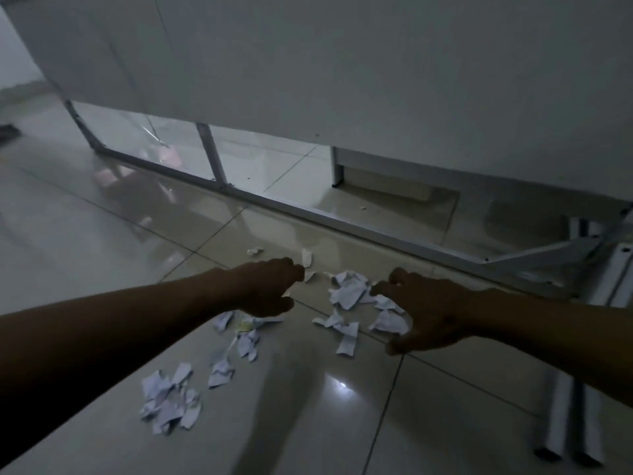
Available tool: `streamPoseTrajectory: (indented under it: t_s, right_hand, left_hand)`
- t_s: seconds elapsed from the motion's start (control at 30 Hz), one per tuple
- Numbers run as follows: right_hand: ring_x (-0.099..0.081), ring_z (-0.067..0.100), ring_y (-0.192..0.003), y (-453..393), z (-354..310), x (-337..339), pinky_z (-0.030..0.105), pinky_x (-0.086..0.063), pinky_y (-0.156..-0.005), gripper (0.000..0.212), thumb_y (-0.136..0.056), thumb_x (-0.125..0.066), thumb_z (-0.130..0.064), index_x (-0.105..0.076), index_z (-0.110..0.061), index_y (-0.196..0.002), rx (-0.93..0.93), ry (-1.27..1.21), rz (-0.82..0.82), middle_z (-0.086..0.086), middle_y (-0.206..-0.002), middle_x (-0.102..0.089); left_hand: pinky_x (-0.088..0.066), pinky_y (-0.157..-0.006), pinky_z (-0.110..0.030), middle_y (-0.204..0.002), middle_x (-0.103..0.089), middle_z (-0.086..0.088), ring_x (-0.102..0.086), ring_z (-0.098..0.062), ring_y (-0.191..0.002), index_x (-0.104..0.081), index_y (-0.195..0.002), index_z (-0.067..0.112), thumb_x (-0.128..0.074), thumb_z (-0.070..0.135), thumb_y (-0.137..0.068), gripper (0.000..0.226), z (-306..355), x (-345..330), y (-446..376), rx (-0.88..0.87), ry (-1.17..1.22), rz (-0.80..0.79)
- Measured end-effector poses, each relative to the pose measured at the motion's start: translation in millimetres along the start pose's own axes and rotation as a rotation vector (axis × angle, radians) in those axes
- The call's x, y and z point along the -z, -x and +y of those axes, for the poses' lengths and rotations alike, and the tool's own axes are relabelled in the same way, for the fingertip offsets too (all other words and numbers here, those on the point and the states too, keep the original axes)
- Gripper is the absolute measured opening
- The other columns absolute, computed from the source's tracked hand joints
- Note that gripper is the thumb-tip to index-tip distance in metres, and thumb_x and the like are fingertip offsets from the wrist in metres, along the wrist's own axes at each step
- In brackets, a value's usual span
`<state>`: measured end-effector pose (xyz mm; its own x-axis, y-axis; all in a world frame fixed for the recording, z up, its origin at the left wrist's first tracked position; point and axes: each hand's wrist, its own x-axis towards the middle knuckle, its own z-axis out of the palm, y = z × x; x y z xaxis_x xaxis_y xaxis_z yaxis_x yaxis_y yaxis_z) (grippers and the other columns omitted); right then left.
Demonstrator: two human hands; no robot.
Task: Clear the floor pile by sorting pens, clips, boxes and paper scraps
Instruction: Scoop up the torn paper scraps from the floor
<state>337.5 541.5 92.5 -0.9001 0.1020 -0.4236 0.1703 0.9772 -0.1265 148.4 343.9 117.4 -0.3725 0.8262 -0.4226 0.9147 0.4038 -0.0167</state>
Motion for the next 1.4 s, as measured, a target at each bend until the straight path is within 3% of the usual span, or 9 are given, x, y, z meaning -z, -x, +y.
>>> streamPoseTrajectory:
  t_s: [0.37,0.57,0.67,0.77,0.83,0.97,1.13,1.27,1.4]
  right_hand:
    - [-0.022,0.021,-0.14,-82,-36,-51,0.033,-0.035,-0.106,0.105,-0.069,-0.06,-0.078,-0.012,-0.033,-0.151,-0.234,-0.294,0.16,-0.003,-0.154,-0.013]
    - [-0.026,0.019,-0.136,-112,-48,-62,0.028,-0.035,-0.1,0.091,-0.075,-0.061,-0.07,-0.018,-0.036,-0.148,-0.24,-0.34,0.312,-0.006,-0.148,-0.017]
    - [-0.028,0.015,-0.133,-118,-45,-64,0.025,-0.035,-0.093,0.086,-0.076,-0.062,-0.067,-0.023,-0.037,-0.146,-0.255,-0.376,0.375,-0.007,-0.144,-0.022]
    - [-0.032,0.013,-0.129,-121,-39,-67,0.028,-0.04,-0.092,0.079,-0.077,-0.064,-0.064,-0.031,-0.035,-0.143,-0.275,-0.418,0.45,-0.007,-0.14,-0.029]
    - [-0.034,0.012,-0.129,-124,-36,-75,0.03,-0.042,-0.094,0.078,-0.077,-0.064,-0.064,-0.035,-0.033,-0.143,-0.301,-0.436,0.481,-0.007,-0.139,-0.031]
    - [-0.036,0.015,-0.129,-136,-31,-89,0.027,-0.039,-0.096,0.075,-0.079,-0.064,-0.061,-0.039,-0.028,-0.141,-0.326,-0.458,0.483,-0.003,-0.139,-0.034]
    - [-0.045,0.018,-0.119,-161,-36,-92,0.028,-0.037,-0.09,0.068,-0.073,-0.056,-0.059,-0.052,-0.021,-0.13,-0.309,-0.502,0.542,0.001,-0.129,-0.045]
    - [-0.048,0.022,-0.116,-184,-41,-86,0.025,-0.035,-0.086,0.058,-0.078,-0.064,-0.05,-0.058,-0.017,-0.125,-0.283,-0.451,0.592,0.006,-0.128,-0.047]
    - [-0.049,0.033,-0.118,-203,-45,-76,0.039,-0.045,-0.089,0.052,-0.074,-0.078,-0.038,-0.063,-0.015,-0.118,-0.342,-0.341,0.731,0.014,-0.129,-0.051]
  left_hand:
    - [-0.044,-0.093,-0.036,-0.137,-0.042,-0.013,-0.049,-0.026,-0.117,-0.035,-0.14,0.012,-0.054,0.024,-0.096,0.049,-103,-72,-90,0.003,0.163,0.055]
    - [-0.035,-0.108,-0.046,-0.158,-0.015,-0.012,-0.029,-0.036,-0.138,-0.022,-0.151,0.019,-0.07,0.044,-0.083,0.086,-109,-104,-163,-0.074,0.354,0.236]
    - [-0.022,-0.116,-0.047,-0.162,-0.001,-0.013,-0.012,-0.036,-0.146,-0.019,-0.153,0.022,-0.062,0.048,-0.087,0.083,-113,-120,-195,-0.096,0.368,0.277]
    - [-0.014,-0.117,-0.041,-0.159,-0.012,-0.02,-0.013,-0.037,-0.146,-0.029,-0.151,0.015,-0.03,0.064,-0.086,0.081,-113,-135,-202,-0.092,0.316,0.285]
    - [-0.021,-0.114,-0.042,-0.151,-0.03,-0.023,-0.026,-0.039,-0.14,-0.044,-0.142,0.01,-0.02,0.061,-0.084,0.081,-108,-150,-201,-0.085,0.326,0.378]
    - [-0.035,-0.088,-0.041,-0.121,-0.048,-0.015,-0.043,-0.033,-0.11,-0.055,-0.115,0.009,-0.037,0.045,-0.095,0.045,-99,-160,-202,-0.05,0.234,0.538]
    - [-0.043,-0.072,-0.038,-0.091,-0.061,-0.016,-0.056,-0.034,-0.089,-0.062,-0.088,0.006,-0.034,0.046,-0.096,0.05,-97,-161,-198,-0.078,0.181,0.62]
    - [-0.043,-0.071,-0.033,-0.083,-0.063,-0.011,-0.059,-0.026,-0.084,-0.053,-0.071,0.016,-0.031,0.052,-0.1,0.052,-95,-145,-198,0.03,0.193,0.511]
    - [-0.047,-0.066,-0.037,-0.065,-0.058,-0.013,-0.057,-0.029,-0.066,-0.051,-0.062,0.015,-0.028,0.052,-0.098,0.056,-117,-127,-192,0.151,0.316,0.767]
